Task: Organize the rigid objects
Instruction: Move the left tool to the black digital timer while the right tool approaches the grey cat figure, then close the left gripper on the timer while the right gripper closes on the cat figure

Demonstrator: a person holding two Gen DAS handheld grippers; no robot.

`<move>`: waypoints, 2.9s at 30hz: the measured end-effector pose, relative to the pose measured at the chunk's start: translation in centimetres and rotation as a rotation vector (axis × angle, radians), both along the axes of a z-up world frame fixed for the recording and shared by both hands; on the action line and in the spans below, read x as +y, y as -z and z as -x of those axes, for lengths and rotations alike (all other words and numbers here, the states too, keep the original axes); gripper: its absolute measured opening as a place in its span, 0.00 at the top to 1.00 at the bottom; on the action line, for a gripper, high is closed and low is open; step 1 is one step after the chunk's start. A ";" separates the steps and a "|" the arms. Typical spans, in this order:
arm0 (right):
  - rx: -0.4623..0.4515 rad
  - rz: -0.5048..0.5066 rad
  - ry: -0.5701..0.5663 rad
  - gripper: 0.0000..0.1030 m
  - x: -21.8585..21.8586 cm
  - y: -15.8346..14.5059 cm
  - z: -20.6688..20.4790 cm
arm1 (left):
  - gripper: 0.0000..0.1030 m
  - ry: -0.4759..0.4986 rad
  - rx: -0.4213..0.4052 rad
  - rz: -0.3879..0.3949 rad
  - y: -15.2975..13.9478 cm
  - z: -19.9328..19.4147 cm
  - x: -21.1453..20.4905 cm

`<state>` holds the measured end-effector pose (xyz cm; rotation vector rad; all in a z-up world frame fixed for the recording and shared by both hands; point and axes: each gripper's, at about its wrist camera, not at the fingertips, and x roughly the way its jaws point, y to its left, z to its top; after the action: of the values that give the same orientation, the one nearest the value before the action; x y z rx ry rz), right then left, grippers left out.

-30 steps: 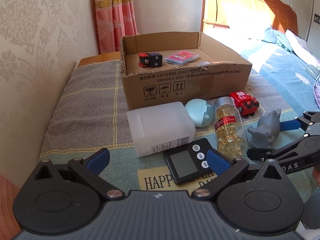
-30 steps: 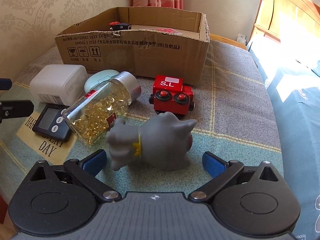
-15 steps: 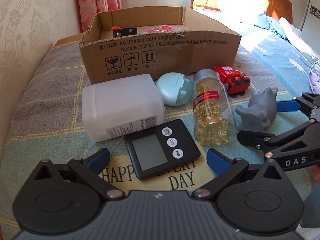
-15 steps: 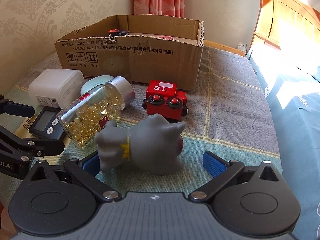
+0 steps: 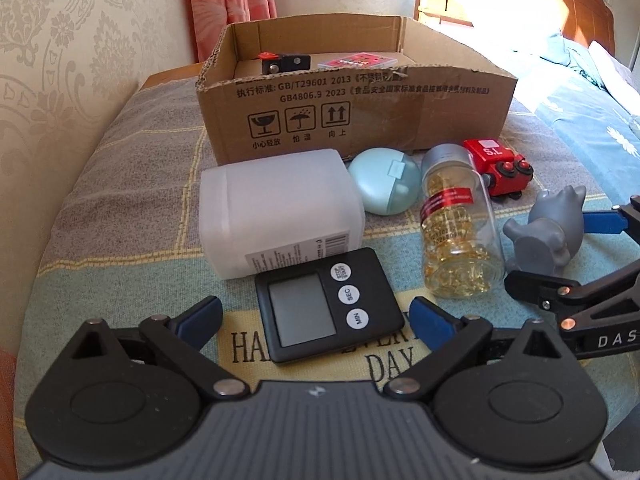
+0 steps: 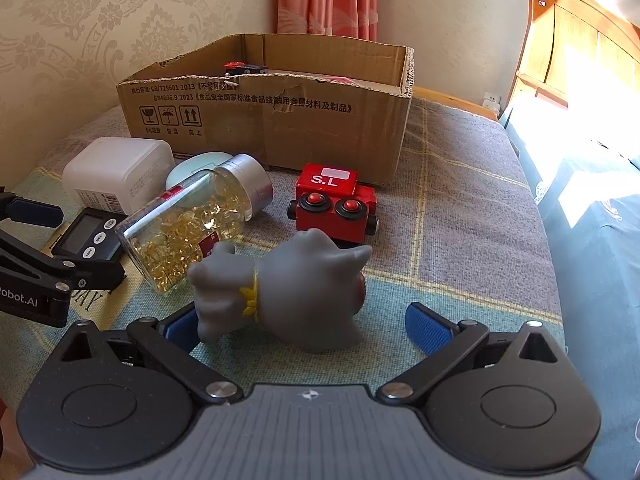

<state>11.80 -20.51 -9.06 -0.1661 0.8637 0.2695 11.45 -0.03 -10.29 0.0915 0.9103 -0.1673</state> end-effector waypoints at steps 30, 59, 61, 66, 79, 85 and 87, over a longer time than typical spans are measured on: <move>0.021 0.005 -0.030 0.00 1.0 -0.2 -0.4 | 0.06 -0.027 -0.024 -0.004 -0.1 2.2 2.8; 0.089 0.029 -0.066 0.00 1.1 -0.5 -1.1 | 0.19 -0.057 -0.027 0.025 -0.3 2.3 1.1; 0.091 0.031 -0.067 0.00 1.1 -0.5 -1.1 | 0.21 -0.054 -0.031 0.026 -0.3 2.3 1.1; 0.109 0.036 -0.086 0.00 1.2 -0.6 -1.5 | 0.21 -0.054 -0.034 0.026 -0.3 2.2 1.1; 0.134 0.059 -0.096 0.00 2.3 -1.7 -2.2 | 0.20 -0.051 -0.034 0.024 -0.3 2.1 1.2; 0.125 0.059 -0.100 0.06 2.8 -2.2 -2.2 | 0.20 -0.049 -0.031 0.027 -0.4 2.0 1.3; 0.123 0.059 -0.097 0.11 2.9 -2.5 -2.1 | 0.21 -0.049 -0.032 0.026 -0.3 2.0 1.3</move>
<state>13.93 -17.65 -6.61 -0.2492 0.9872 0.3477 9.47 1.25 -9.94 0.0479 0.8775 -0.1314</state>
